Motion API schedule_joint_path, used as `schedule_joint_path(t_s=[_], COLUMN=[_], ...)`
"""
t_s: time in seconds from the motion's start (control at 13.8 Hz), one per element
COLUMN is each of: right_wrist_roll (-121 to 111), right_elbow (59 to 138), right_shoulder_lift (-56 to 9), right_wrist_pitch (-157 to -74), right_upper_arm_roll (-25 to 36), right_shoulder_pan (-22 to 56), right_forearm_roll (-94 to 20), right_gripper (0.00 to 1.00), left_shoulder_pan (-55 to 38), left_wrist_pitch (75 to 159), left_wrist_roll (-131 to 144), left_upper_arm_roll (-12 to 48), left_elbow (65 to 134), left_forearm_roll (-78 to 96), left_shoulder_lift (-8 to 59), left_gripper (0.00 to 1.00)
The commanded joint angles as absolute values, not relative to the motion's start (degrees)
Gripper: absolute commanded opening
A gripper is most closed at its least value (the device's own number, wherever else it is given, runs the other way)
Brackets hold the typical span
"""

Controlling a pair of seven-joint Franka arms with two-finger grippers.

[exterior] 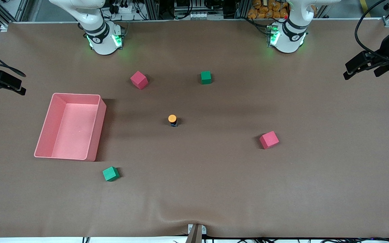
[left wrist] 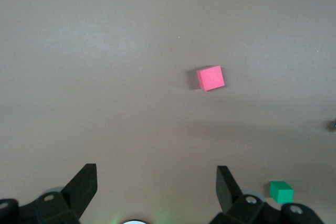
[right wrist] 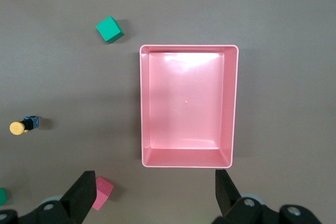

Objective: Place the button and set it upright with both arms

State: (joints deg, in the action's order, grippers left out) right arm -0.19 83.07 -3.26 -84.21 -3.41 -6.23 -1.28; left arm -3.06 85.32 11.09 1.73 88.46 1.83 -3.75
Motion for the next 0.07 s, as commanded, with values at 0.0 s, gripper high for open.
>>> schedule_joint_path(t_s=[0.0], right_wrist_roll=[-1.0], right_elbow=[82.5], right_shoulder_lift=[-3.2], right_wrist_pitch=[-84.0], right_upper_arm_roll=[-3.8], right_shoulder_pan=[-6.0], right_forearm_roll=[-0.9], right_gripper=[1.00], left_shoulder_pan=[-3.3], left_wrist_pitch=[85.0], left_wrist_roll=[9.8], left_upper_arm_roll=[1.5], left_elbow=[88.7], left_forearm_roll=[0.1], left_shoulder_lift=[-4.6], left_gripper=[1.00])
